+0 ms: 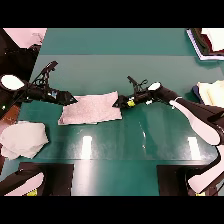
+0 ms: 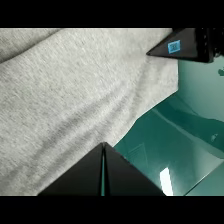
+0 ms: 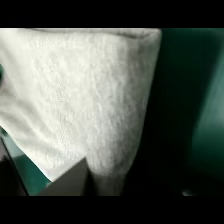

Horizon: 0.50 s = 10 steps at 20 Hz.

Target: Fold the shirts.

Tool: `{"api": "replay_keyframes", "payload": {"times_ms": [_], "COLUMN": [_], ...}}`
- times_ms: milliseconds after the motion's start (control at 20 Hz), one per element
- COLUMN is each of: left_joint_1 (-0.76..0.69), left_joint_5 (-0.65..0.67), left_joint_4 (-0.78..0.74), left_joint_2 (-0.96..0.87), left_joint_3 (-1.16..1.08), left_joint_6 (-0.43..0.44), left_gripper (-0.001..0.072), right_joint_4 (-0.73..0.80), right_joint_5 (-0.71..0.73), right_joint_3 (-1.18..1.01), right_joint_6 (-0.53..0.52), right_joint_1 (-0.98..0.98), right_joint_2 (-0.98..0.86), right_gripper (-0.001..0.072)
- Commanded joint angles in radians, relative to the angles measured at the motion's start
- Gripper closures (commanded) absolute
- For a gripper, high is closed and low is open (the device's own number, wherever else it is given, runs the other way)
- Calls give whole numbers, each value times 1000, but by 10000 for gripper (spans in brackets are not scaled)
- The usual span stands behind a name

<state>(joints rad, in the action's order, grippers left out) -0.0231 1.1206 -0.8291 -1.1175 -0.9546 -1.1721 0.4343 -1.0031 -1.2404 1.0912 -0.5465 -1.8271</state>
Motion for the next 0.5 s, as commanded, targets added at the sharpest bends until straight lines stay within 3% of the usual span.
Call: {"api": "replay_keyframes", "payload": {"times_ms": [0, 300, 450], "left_joint_1": [0, -92, -201], "left_joint_5": [-1, -7, -100], "left_joint_4": [1, 30, 38], "left_joint_2": [1, 1, 1], "left_joint_3": [-1, -1, -1], "left_joint_6": [-5, -10, -53], "left_gripper": [682, 683, 683], "right_joint_4": [-21, 18, 203], "right_joint_5": [13, 13, -28], "right_joint_3": [0, 0, 0], "right_joint_6": [-68, -67, 58], "right_joint_1": [-17, 177, 383], "right_joint_2": [4, 250, 422], "right_gripper": [700, 703, 703]}}
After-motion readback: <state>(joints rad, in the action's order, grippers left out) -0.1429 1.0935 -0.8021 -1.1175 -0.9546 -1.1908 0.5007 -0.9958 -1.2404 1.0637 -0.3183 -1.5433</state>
